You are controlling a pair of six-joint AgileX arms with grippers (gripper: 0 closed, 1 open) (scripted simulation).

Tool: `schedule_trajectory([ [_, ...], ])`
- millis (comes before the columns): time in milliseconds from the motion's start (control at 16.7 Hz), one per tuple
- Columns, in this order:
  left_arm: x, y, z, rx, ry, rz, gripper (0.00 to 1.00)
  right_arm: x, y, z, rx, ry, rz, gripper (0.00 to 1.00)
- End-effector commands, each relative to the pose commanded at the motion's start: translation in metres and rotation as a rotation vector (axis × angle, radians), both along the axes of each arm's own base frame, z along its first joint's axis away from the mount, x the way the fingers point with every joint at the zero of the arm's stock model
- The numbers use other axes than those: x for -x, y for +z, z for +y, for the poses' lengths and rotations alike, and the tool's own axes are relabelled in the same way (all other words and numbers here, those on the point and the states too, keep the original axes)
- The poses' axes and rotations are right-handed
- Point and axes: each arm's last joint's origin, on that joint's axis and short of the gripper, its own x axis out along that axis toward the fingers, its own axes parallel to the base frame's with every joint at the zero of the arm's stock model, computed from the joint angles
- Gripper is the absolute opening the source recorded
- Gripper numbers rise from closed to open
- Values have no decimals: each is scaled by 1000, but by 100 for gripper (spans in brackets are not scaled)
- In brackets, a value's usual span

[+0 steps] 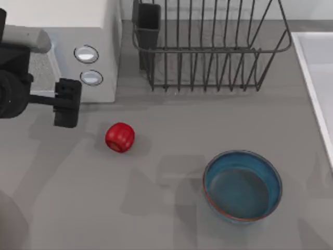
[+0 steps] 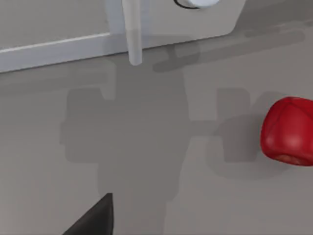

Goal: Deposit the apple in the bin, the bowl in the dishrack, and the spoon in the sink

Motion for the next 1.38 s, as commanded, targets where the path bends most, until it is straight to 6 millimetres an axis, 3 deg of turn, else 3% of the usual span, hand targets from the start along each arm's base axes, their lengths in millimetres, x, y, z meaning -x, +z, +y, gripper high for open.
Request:
schedule_trajectory([
  [300,-82,-37,-65,-138,-91,350,100,0,0,0,0,0,0,100],
  [540,-115,-74,-107,-238,-143,523,100,0,0,0,0,0,0,100],
  [780,-125,-91,-126,-286,-165,590,100,0,0,0,0,0,0,100],
  [1140,-126,-93,-125,-286,-164,593,100,0,0,0,0,0,0,100],
  [1380,-129,-119,-125,-288,-166,593,100,0,0,0,0,0,0,100],
])
